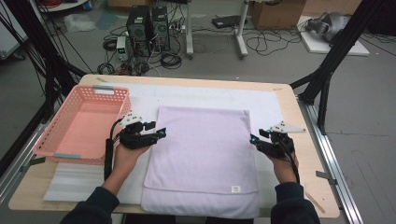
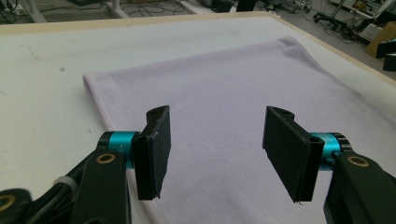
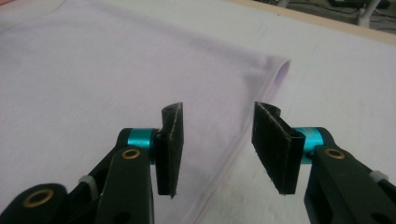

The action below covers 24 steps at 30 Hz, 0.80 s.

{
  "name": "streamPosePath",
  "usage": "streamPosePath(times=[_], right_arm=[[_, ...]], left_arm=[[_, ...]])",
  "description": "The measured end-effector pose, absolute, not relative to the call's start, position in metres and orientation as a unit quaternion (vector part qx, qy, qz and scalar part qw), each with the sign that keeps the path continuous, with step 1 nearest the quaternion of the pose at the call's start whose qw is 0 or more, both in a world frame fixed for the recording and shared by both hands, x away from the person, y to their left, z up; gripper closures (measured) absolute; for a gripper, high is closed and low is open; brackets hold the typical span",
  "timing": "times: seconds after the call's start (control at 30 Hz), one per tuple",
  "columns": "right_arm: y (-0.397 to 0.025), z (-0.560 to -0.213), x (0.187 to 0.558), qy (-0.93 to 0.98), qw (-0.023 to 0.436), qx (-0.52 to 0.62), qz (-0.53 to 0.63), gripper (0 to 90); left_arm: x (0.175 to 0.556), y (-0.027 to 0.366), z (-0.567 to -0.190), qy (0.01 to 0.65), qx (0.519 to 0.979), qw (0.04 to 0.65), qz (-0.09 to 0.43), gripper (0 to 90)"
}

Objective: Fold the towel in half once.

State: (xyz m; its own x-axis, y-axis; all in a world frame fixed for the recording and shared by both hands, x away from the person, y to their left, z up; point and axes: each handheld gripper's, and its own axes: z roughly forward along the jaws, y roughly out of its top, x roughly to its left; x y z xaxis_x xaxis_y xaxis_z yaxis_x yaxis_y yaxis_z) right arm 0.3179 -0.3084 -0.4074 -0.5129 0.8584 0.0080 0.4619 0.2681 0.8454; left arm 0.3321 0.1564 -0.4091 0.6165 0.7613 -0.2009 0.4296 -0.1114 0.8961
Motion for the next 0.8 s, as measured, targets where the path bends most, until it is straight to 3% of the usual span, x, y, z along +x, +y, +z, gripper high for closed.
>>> streamPosePath(times=[0.8], right_arm=[[-0.318,-0.438,0.179,0.788,0.201,0.410,0.412,56.5]], left_arm=[[0.208,0.174,-0.441,0.400,0.755,0.495,0.159,45.8]])
